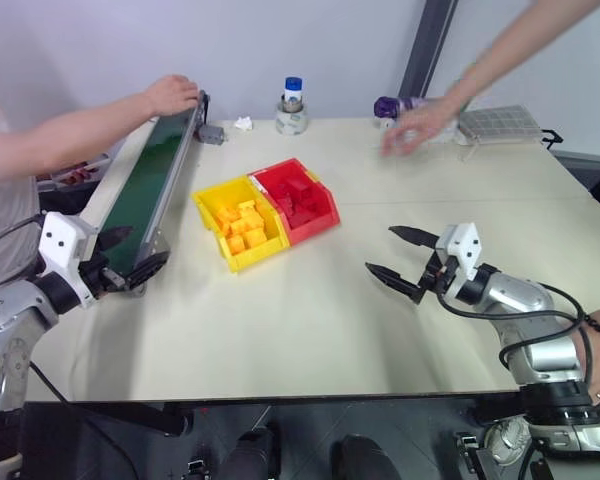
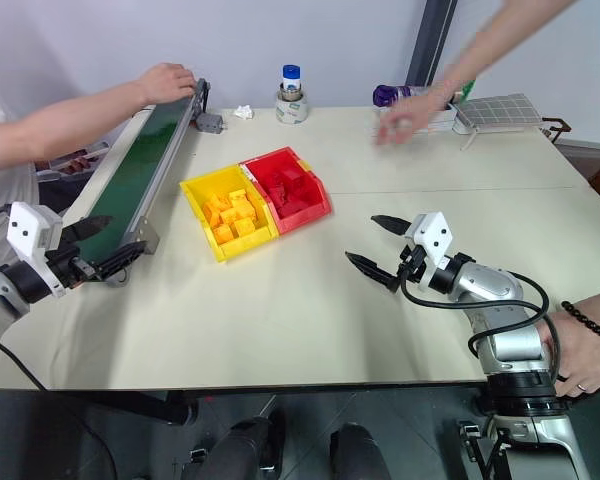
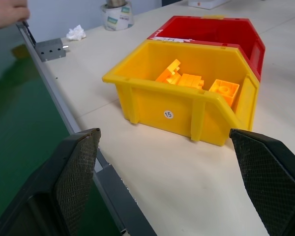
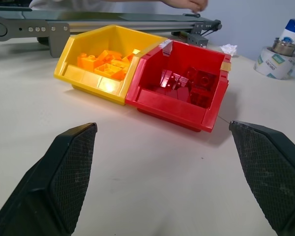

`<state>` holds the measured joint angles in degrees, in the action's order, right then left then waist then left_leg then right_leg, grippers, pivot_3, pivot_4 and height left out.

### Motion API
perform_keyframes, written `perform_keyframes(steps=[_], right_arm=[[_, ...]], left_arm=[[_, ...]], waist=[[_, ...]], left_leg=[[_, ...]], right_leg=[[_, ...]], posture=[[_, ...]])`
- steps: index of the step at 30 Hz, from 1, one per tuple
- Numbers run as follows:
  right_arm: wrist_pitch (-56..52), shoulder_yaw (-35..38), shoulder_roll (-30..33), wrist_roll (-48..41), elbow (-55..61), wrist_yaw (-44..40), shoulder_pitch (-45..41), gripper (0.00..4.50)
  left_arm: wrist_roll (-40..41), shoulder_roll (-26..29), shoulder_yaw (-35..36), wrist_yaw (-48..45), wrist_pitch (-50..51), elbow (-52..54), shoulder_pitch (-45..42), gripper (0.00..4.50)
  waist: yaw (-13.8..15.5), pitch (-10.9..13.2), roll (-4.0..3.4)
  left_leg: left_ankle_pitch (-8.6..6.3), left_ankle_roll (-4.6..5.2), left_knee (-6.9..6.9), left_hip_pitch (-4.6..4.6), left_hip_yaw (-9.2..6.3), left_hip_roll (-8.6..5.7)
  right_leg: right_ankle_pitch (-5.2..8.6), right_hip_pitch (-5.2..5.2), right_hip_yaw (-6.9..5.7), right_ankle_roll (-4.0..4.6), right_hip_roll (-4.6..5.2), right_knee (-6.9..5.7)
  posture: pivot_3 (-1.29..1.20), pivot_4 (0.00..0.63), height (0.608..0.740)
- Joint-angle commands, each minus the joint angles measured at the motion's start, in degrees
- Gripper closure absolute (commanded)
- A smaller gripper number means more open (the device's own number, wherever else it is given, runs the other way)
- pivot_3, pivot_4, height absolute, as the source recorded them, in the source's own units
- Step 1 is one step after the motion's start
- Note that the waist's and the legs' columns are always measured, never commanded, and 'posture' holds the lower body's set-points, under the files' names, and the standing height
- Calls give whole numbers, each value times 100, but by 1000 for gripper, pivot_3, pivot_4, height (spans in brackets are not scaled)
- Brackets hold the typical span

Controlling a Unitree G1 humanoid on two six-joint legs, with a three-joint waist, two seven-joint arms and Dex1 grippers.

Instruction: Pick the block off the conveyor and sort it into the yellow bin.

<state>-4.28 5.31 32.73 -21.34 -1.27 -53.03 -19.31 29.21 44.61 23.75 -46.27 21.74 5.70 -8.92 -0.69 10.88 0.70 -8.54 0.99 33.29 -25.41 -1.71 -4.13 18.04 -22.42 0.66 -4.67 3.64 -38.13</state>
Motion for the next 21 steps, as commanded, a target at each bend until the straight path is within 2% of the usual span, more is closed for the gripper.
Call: perform_keyframes(steps=[1,10,21], right_arm=[[153,80,-7,-25,160,17,-56,0],[181,69,-19,-25,149,12,-60,0],[199,50,-37,-23,113,-17,-70,0]], left_arm=[[41,-3,153,2,-202,74,-87,74],[-25,39,151,29,-243,131,28,74],[257,-94,472,290,-22,571,418,74]], waist=[[0,0,0],[0,0,0],[-4,0,0]], left_leg=[[0,0,1,0,0,0],[0,0,3,1,0,0],[0,0,4,1,0,0]], right_leg=[[0,0,0,0,0,0],[-2,1,0,-3,0,-2],[-2,2,0,-3,0,-2]], posture=[[0,150,740],[0,150,740],[0,150,740]])
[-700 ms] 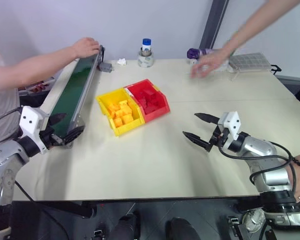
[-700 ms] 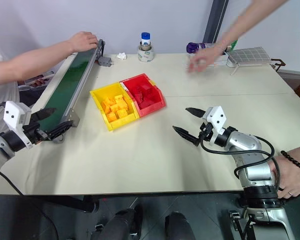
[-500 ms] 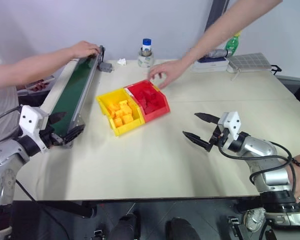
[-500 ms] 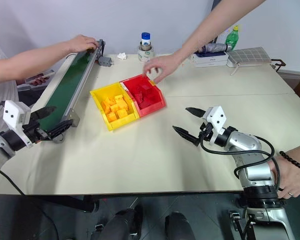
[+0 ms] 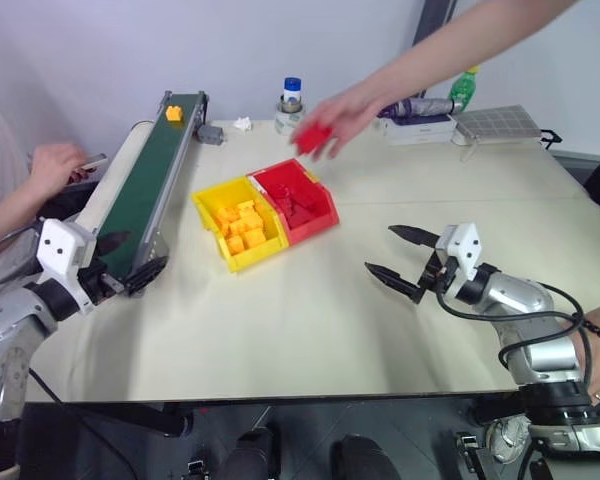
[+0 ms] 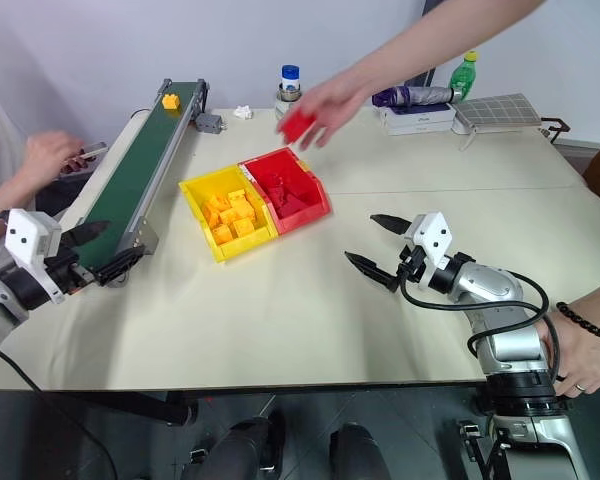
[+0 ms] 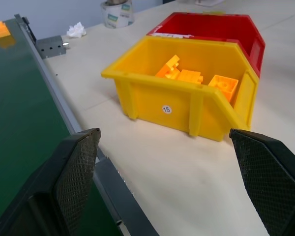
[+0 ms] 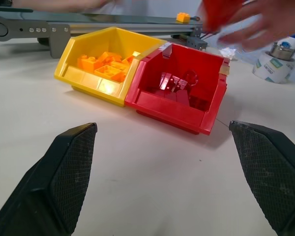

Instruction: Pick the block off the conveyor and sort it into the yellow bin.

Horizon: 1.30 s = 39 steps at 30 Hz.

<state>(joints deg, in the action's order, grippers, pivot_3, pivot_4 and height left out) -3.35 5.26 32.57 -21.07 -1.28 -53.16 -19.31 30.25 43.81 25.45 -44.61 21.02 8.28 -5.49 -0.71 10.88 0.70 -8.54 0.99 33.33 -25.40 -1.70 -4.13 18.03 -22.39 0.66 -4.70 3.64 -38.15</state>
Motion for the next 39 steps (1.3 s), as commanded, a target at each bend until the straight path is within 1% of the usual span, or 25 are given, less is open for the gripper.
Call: perform_keyframes(steps=[1,11,13,18,33,37,39], right_arm=[[112,49,-23,-44,102,-8,-75,0],[111,21,-10,-53,24,-77,-147,0],[110,18,-21,-55,23,-84,-149,0],[112,14,-23,-50,28,-95,-135,0],[125,-9,-44,-34,-58,-148,-206,0],[149,-26,-61,-29,-88,-159,-222,0],[163,-26,-63,-31,-103,-169,-224,0]], left_arm=[[178,-37,333,168,71,369,125,74],[345,-149,558,437,164,751,538,74],[444,-230,687,425,82,841,639,74],[407,-392,797,558,9,985,805,74],[397,-425,855,682,-26,1021,881,74],[399,-583,1034,930,-88,1071,939,74],[323,-778,1241,1302,-204,1076,919,74]], waist=[[0,0,0],[3,-1,0],[3,-1,0],[5,-1,0],[5,-1,0],[5,-2,0],[6,-2,1]], left_leg=[[0,0,0,0,0,0],[0,0,6,2,0,0],[0,0,7,2,0,0],[0,0,9,1,0,0],[0,0,15,1,0,0],[0,0,15,1,0,0],[0,0,15,1,0,0]], right_leg=[[0,0,0,0,0,0],[0,4,0,1,0,-1],[0,4,0,1,0,-1],[0,5,0,1,0,-1],[0,5,0,1,0,-1],[0,4,0,2,0,-1],[0,5,0,1,0,-1]], posture=[[0,150,740],[0,150,740],[0,150,740],[0,150,740],[0,150,740],[0,150,740],[0,150,740]])
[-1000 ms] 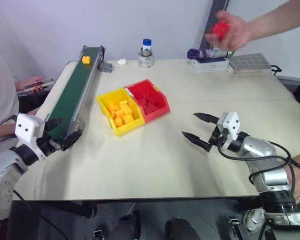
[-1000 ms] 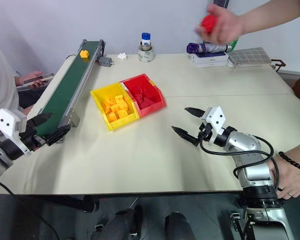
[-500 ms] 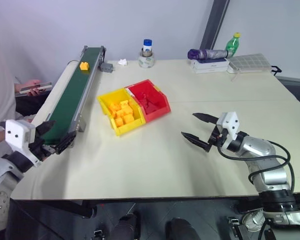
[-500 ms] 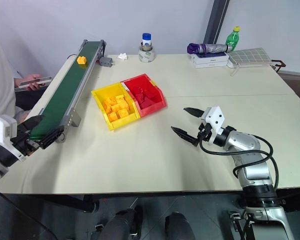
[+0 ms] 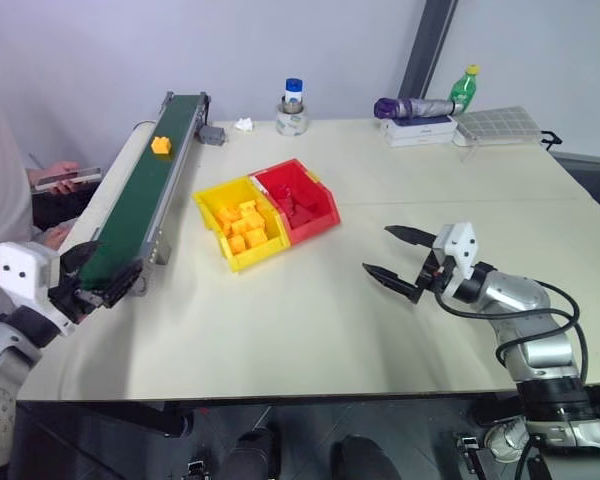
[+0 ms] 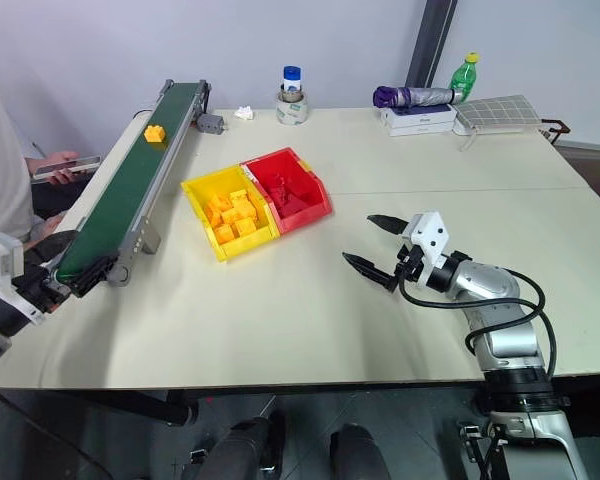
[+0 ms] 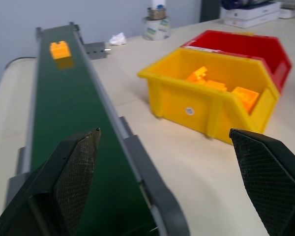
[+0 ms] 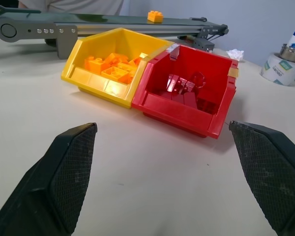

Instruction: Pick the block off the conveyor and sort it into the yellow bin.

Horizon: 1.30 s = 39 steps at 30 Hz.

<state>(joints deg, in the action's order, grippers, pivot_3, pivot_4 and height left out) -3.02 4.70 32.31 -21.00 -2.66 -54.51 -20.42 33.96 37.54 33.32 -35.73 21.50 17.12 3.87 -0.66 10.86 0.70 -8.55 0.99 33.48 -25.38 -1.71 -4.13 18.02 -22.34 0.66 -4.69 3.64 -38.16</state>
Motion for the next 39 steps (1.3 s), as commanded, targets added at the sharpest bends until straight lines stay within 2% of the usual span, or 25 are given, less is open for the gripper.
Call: perform_keyframes(steps=[1,6,8,10,18,39], right_arm=[[139,32,-35,-38,29,-40,-111,0],[160,39,-46,-44,31,-51,-87,0],[176,33,-52,-40,12,-65,-92,0],[192,23,-59,-32,-18,-76,-110,0],[212,-18,-93,-19,-80,-96,-210,0],[141,-10,-44,-56,33,-62,-169,0]], left_arm=[[-147,-235,529,608,-337,201,-26,74],[-113,-978,954,1611,-370,550,229,74],[-266,-1363,895,1687,-573,743,667,74],[-309,-1515,860,1693,-681,742,845,74],[-206,-1294,723,1721,-556,620,508,74],[-245,-1090,438,1774,-294,293,222,74]], waist=[[1,0,1],[0,-1,2],[-9,-2,1],[-5,-3,3],[104,-8,9],[119,-9,10]], left_leg=[[0,0,0,0,0,0],[0,0,4,-1,0,0],[-2,2,9,-1,1,0],[-10,14,22,-1,7,0],[-11,15,44,1,7,13],[-11,15,42,-1,12,16]], right_leg=[[0,1,0,0,0,0],[-2,3,0,-4,0,-1],[-4,5,0,-7,0,0],[-5,12,4,-9,0,2],[-9,11,-10,24,0,5],[-11,0,-10,20,2,7]], posture=[[0,150,740],[0,150,740],[0,150,740],[0,150,740],[0,150,740],[0,150,740]])
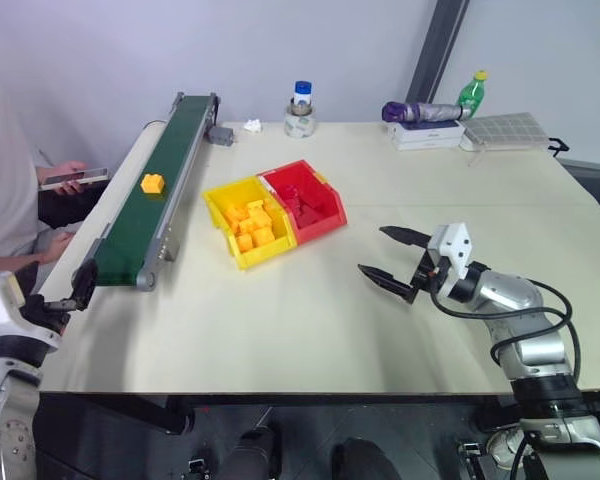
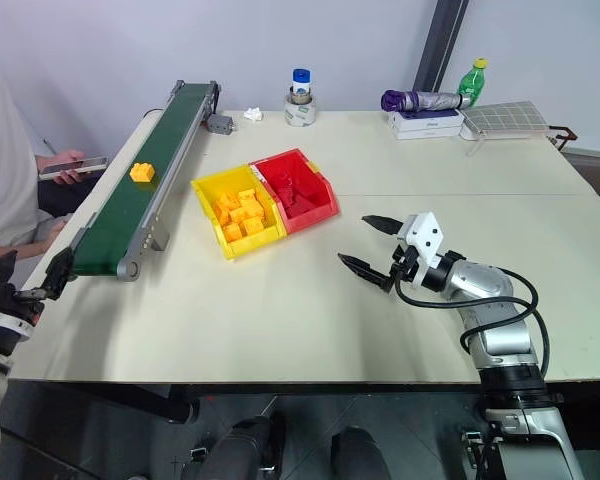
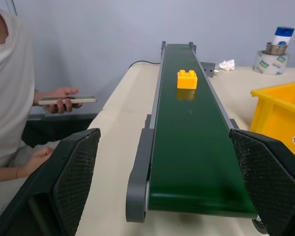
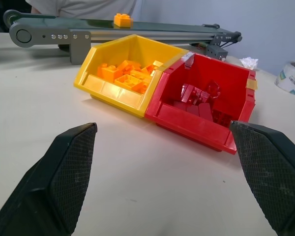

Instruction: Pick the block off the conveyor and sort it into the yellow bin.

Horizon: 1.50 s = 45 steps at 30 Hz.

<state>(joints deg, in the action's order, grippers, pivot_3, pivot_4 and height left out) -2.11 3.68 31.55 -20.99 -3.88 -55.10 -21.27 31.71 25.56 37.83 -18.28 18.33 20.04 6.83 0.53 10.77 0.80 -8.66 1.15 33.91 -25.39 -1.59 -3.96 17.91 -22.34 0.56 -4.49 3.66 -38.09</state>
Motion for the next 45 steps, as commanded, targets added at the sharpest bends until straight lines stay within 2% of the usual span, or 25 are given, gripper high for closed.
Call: perform_keyframes(steps=[1,8,14,19,24,30,33,37,38,41,45], right_arm=[[50,90,32,-57,153,-6,-86,0],[33,58,-2,-48,184,19,-75,0],[13,16,-31,-39,224,57,-65,0],[-6,24,-15,-52,281,98,-21,0],[-22,40,1,-51,375,147,61,0],[-38,64,14,-62,412,193,81,0],[-38,71,27,-66,427,201,95,0],[-32,76,40,-65,456,208,131,0],[-31,76,41,-65,461,210,137,0],[-33,81,40,-73,474,214,154,0],[-24,67,22,-63,462,218,150,0]], left_arm=[[2,124,-38,32,45,7,-107,74],[5,599,-236,54,500,-414,-799,74],[-100,1052,-554,-82,801,-1401,-1740,74],[-490,1416,-1119,-374,857,-2416,-2515,74],[-543,1448,-1334,-702,858,-3067,-2954,74],[-636,1469,-1601,-1024,990,-3208,-3090,74],[-696,1470,-1631,-1036,1078,-3088,-2900,998],[-650,1389,-1446,-897,1051,-2868,-2744,3038],[-558,1322,-1328,-823,1008,-2705,-2763,3213],[-343,1170,-1118,-679,946,-2283,-2869,3181],[-265,885,-1305,-373,952,-1722,-3296,3181]], waist=[[1,0,0],[14,0,0],[8,0,0],[6,0,0],[-3,0,0],[-14,0,0],[-23,0,0],[-23,0,-1],[-13,0,-1],[11,1,0],[23,1,1]], left_leg=[[0,0,0,0,0,0],[0,0,0,0,0,1],[0,0,-1,-1,0,1],[0,0,-2,-3,1,1],[0,0,-2,-5,2,0],[0,0,-5,-8,2,1],[0,0,-4,-9,2,1],[0,0,-8,-7,2,1],[0,0,-9,-7,2,1],[0,0,-6,-9,2,1],[0,0,-4,-10,2,1]], right_leg=[[0,0,0,0,0,0],[0,-1,-1,0,0,0],[-1,-6,0,-2,0,0],[-11,-9,-1,-20,-1,-1],[-13,-10,0,-24,-1,0],[-14,-12,0,-25,0,0],[-14,-12,1,-24,0,0],[-14,-12,1,-24,0,0],[-13,-12,2,-24,0,0],[-13,-13,1,-23,0,0],[-16,-10,1,-27,1,3]], posture=[[0,150,740],[0,150,740],[0,150,740],[0,150,740],[0,150,740],[0,150,740],[0,150,740],[0,150,740],[0,150,740],[0,150,740],[0,150,740]])
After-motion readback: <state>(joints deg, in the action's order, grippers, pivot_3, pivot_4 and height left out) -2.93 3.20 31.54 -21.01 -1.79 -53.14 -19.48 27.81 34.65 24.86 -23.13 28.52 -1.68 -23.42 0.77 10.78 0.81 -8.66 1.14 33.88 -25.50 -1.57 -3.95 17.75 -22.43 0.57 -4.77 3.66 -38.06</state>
